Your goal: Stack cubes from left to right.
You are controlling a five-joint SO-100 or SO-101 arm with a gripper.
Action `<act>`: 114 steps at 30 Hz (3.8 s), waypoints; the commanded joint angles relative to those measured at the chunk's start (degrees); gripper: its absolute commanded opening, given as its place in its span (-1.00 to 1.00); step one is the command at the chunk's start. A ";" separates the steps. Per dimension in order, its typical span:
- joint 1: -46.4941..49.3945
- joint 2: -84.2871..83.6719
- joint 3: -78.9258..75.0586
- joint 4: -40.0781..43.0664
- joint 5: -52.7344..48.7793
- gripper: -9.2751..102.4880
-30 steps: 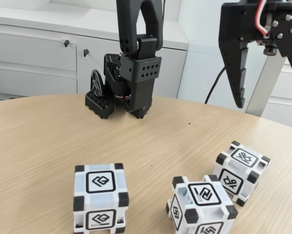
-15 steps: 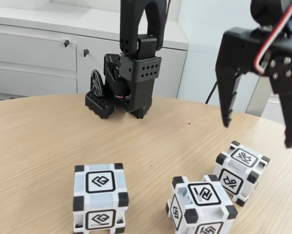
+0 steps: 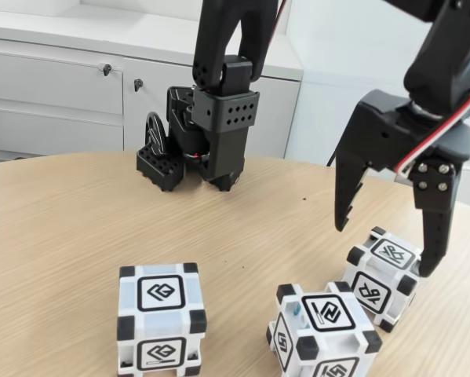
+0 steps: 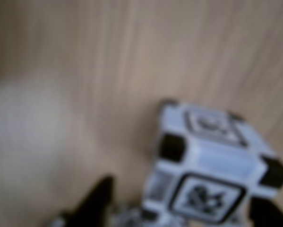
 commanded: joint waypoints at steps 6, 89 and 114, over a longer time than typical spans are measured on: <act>0.79 -3.52 -2.46 -0.26 -0.44 -0.28; 47.20 16.44 -2.29 3.78 -14.94 -0.61; 47.29 17.67 2.46 -1.49 -12.74 -0.60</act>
